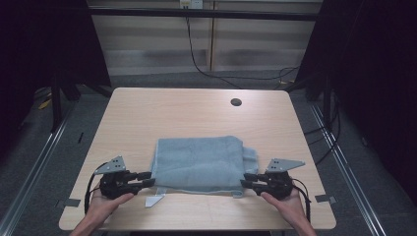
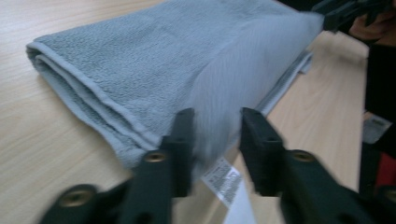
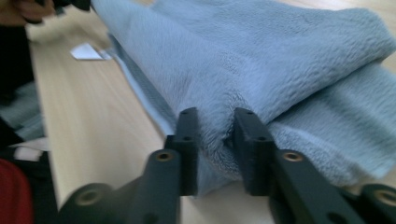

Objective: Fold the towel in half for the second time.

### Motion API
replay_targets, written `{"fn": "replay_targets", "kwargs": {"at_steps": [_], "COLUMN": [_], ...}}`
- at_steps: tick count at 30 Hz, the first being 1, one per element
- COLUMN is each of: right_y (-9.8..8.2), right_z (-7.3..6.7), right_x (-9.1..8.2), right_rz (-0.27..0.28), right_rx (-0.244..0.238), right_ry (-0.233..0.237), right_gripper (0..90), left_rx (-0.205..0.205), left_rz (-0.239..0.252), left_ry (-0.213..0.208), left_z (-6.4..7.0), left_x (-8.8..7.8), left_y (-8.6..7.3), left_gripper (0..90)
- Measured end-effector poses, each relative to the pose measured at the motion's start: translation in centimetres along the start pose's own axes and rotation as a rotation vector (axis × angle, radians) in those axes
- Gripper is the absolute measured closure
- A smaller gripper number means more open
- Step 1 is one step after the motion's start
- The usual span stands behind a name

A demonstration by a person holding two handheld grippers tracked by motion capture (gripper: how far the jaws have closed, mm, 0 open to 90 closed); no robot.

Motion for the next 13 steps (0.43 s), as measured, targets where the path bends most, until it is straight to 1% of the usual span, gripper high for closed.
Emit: {"fn": "replay_targets", "kwargs": {"at_steps": [1, 2, 3, 4, 5, 6, 7, 8, 9, 10, 11, 12, 13], "right_y": [0.0, 0.1, 0.3, 0.3, 0.4, 0.4, 0.4, 0.2, 0.2, 0.0, -0.1, -0.3, -0.4], "right_z": [0.0, 0.0, 0.3, 0.3, 0.6, 0.8, 1.1, 1.6, 1.6, 1.8, 2.0, 2.2, 2.4], "right_x": [0.0, -0.5, -1.4, -1.4, -1.9, -2.1, -2.4, -2.8, -2.8, -2.9, -3.0, -3.2, -3.4], "right_rz": [0.000, 0.023, 0.085, 0.085, 0.106, 0.121, 0.139, 0.156, 0.156, 0.163, 0.162, 0.164, 0.171], "right_rx": [0.000, 0.010, 0.036, 0.036, 0.044, 0.051, 0.068, 0.081, 0.081, 0.084, 0.095, 0.101, 0.103], "right_ry": [0.000, -0.006, -0.030, -0.030, -0.065, -0.079, -0.090, -0.123, -0.123, -0.141, -0.150, -0.167, -0.177], "right_gripper": [64.6, 61.2, 57.2, 57.2, 53.4, 52.2, 50.9, 47.0, 47.0, 46.2, 45.6, 44.2, 43.1], "left_rx": [-0.014, -0.021, -0.025, -0.040, -0.053, -0.065, -0.065, -0.069, -0.087, -0.101, -0.105, -0.105, -0.117], "left_rz": [0.031, 0.059, 0.074, 0.088, 0.089, 0.090, 0.086, 0.079, 0.079, 0.080, 0.081, 0.079, 0.075], "left_ry": [0.002, 0.005, 0.023, 0.061, 0.076, 0.099, 0.140, 0.163, 0.175, 0.187, 0.191, 0.205, 0.217], "left_z": [0.0, -0.1, -0.4, -1.0, -1.4, -2.0, -2.5, -2.9, -3.3, -3.6, -3.7, -3.8, -3.9], "left_x": [-0.3, -0.6, -0.8, -1.0, -1.0, -1.0, -1.0, -1.0, -1.1, -1.1, -1.2, -1.4, -1.5], "left_y": [0.2, 0.4, 0.6, 0.7, 0.7, 0.6, 0.4, 0.2, 0.0, -0.3, -0.5, -0.8, -0.9], "left_gripper": [55.4, 49.7, 44.6, 44.6, 41.7, 40.1, 38.9, 35.8, 35.8, 34.9, 32.8, 32.0, 31.1]}}
Point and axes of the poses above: each handheld gripper's, and its own axes: x roughly forward along the jaws, y roughly out of its top, z roughly to its right, the point moved 3 cm from there along x, roughly forward along the jaws, and after that the axes turned 3 degrees about z, right-handed, at the moved point
